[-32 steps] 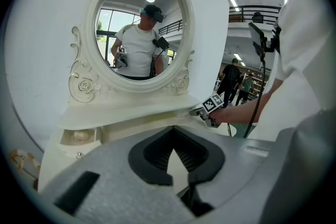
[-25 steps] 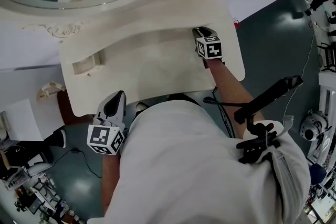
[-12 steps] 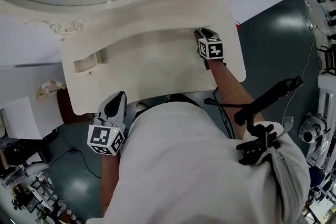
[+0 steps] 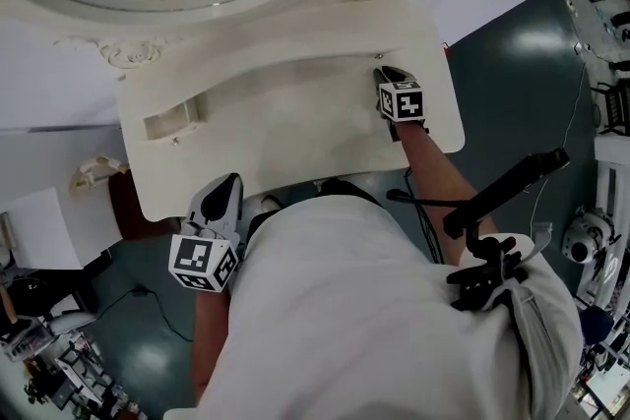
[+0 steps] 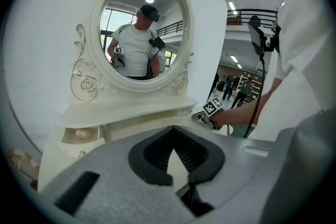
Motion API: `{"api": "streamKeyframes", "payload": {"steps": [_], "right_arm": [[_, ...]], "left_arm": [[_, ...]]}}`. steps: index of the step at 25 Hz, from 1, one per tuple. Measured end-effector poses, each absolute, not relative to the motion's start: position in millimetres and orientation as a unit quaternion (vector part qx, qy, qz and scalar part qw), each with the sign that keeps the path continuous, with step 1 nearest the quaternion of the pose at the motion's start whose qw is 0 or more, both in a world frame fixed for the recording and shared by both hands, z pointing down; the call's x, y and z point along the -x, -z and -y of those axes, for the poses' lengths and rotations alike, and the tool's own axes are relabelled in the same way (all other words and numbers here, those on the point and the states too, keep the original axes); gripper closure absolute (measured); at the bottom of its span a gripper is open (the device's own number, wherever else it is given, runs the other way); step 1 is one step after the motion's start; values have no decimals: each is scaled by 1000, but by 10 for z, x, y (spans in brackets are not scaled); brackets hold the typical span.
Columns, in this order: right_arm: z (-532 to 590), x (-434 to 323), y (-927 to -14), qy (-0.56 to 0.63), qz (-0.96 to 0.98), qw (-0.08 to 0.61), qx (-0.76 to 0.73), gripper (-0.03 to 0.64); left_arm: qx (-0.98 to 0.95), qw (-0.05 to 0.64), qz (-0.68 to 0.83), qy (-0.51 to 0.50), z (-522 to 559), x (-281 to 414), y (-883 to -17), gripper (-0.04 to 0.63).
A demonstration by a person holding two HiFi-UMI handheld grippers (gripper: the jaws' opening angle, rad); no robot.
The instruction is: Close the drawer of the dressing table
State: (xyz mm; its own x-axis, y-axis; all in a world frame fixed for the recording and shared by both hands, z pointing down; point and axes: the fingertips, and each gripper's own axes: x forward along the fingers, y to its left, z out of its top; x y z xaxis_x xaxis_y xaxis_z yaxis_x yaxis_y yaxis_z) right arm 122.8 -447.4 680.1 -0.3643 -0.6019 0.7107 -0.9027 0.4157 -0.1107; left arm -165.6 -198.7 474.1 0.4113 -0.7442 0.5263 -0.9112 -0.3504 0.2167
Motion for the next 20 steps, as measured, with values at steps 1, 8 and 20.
{"api": "streamKeyframes", "payload": {"steps": [1, 8, 20], "right_arm": [[4422, -1227, -6788, -252, 784, 301, -481, 556], [3994, -1098, -6703, -250, 771, 317, -493, 615], [2767, -411, -6473, -260, 780, 342, -454, 615]], "left_arm": [[-806, 244, 512, -170, 1970, 1687, -4733, 592], [-819, 240, 495, -164, 1814, 1967, -4701, 592], [-832, 246, 474, -149, 1251, 2619, -4766, 592]]}}
